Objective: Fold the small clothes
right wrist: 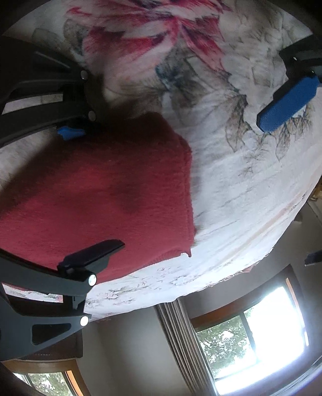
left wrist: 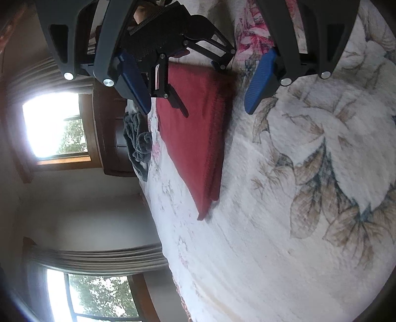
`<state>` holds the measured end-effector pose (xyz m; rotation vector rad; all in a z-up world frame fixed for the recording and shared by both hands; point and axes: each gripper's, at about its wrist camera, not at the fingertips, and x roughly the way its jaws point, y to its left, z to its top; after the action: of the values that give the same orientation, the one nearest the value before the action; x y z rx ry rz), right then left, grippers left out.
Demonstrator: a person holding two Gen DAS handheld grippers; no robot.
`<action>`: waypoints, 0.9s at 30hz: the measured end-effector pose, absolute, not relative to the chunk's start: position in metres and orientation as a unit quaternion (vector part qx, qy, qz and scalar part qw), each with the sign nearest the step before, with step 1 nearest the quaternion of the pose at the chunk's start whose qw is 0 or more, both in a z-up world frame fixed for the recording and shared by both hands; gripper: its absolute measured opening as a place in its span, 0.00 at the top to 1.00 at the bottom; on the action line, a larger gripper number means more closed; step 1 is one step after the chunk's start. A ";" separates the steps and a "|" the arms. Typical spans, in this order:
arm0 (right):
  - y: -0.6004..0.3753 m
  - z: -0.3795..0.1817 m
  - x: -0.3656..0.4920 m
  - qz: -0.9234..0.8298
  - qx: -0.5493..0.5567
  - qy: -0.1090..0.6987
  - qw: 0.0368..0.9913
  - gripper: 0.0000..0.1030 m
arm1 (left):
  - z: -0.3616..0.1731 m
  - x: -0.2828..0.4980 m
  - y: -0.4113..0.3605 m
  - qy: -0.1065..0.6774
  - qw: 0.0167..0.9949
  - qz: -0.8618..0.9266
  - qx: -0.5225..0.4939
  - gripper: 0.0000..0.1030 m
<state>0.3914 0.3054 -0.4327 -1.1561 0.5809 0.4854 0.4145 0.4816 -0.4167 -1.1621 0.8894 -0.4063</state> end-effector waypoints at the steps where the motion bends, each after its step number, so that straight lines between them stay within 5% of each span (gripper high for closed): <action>1: 0.305 -0.432 0.394 0.225 -0.531 0.268 0.772 0.34 | -0.417 0.416 0.482 0.401 0.723 -0.183 -0.532 0.24; 6: 0.307 -0.430 0.402 0.228 -0.520 0.267 0.779 0.37 | -0.425 0.423 0.480 0.390 0.706 -0.194 -0.559 0.24; 8: 0.307 -0.428 0.408 0.234 -0.511 0.272 0.781 0.48 | -0.424 0.426 0.479 0.395 0.703 -0.199 -0.557 0.24; 9: 0.307 -0.427 0.410 0.238 -0.505 0.279 0.781 0.62 | -0.423 0.428 0.479 0.398 0.705 -0.198 -0.552 0.24; 13: 0.305 -0.418 0.428 0.242 -0.472 0.294 0.795 0.79 | -0.420 0.434 0.483 0.402 0.705 -0.200 -0.549 0.24; 27: 0.280 -0.361 0.467 0.237 -0.385 0.299 0.840 0.83 | -0.442 0.548 0.457 0.504 0.640 -0.233 -0.531 0.22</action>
<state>0.4672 0.2797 -0.3611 -0.8147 0.6314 0.5008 0.5485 0.4566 -0.4417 -1.2116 1.1484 -0.5322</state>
